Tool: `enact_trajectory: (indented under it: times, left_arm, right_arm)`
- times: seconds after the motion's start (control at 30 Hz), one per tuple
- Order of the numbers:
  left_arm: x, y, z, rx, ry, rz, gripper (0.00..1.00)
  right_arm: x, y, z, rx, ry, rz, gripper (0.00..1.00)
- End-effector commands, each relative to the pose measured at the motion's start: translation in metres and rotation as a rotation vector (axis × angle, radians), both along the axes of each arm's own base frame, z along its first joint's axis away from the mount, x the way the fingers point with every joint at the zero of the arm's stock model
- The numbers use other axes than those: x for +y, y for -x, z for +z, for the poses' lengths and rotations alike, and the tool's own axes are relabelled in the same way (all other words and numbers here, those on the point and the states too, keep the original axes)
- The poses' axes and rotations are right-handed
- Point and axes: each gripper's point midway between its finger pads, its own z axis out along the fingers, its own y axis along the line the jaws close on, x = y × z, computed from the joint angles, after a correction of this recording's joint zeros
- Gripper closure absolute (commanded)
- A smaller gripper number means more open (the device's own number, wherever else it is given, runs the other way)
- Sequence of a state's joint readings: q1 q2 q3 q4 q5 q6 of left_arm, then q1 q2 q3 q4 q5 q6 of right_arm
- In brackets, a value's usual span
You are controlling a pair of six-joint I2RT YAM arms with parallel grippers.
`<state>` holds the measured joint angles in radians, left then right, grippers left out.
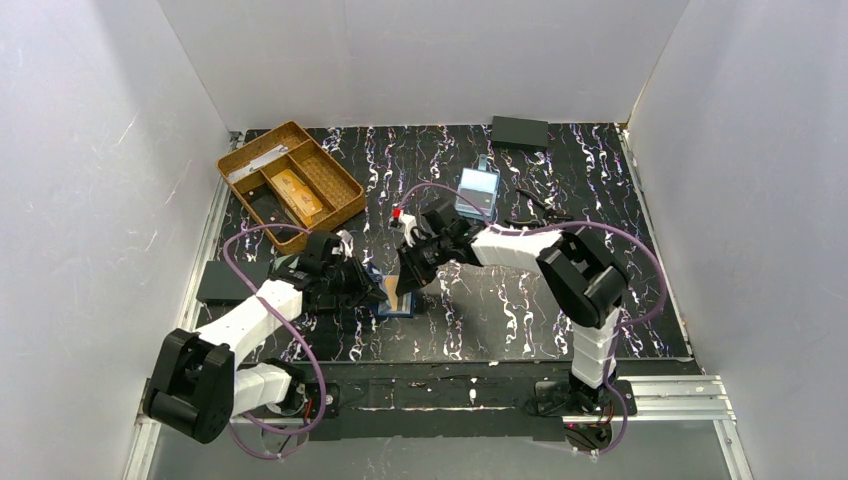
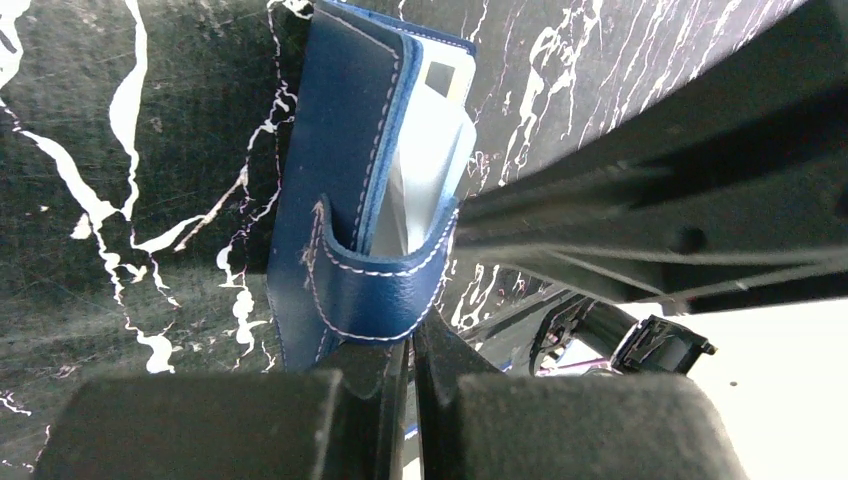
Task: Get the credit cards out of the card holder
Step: Remove the credit card from the card holder.
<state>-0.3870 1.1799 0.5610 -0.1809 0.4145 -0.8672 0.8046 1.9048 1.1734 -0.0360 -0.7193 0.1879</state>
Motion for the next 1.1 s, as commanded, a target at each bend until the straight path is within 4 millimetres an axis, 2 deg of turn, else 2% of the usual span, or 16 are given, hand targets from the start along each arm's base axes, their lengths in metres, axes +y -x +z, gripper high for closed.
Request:
enact_trajectory:
  times: [0.0, 0.13, 0.27, 0.37, 0.43, 0.63, 0.87, 1.0, 1.07]
  left_arm:
    - [0.01, 0.005, 0.002, 0.016, 0.005, 0.022, 1.0]
    - [0.03, 0.009, -0.002, 0.049, -0.072, 0.082, 1.0]
    - [0.058, 0.02, -0.017, 0.156, -0.229, 0.154, 1.0]
    - [0.08, 0.027, -0.025, 0.241, -0.371, 0.194, 1.0]
    - [0.087, 0.027, -0.029, 0.267, -0.422, 0.194, 1.0]
    - [0.081, 0.017, -0.036, 0.285, -0.441, 0.086, 0.94]
    - [0.087, 0.026, -0.045, 0.33, -0.491, 0.019, 0.95]
    - [0.089, 0.028, -0.046, 0.332, -0.493, 0.022, 0.96]
    - [0.091, 0.028, -0.044, 0.325, -0.502, 0.033, 0.95]
  right_arm:
    - [0.01, -0.008, -0.022, 0.038, 0.078, -0.037, 0.8]
    - [0.006, -0.001, -0.043, 0.052, 0.126, -0.052, 0.79]
    - [-0.007, -0.006, -0.061, 0.027, 0.204, -0.104, 0.78]
    - [-0.014, -0.01, -0.065, -0.015, 0.233, -0.128, 0.78]
    - [-0.015, -0.012, -0.063, -0.032, 0.233, -0.128, 0.78]
    - [-0.002, -0.001, -0.05, -0.035, 0.172, -0.038, 0.77]
    - [0.034, 0.026, -0.028, -0.054, 0.09, 0.122, 0.71]
    - [0.048, 0.024, -0.029, -0.055, 0.1, 0.123, 0.71]
    - [0.051, 0.019, -0.037, -0.058, 0.131, 0.105, 0.72]
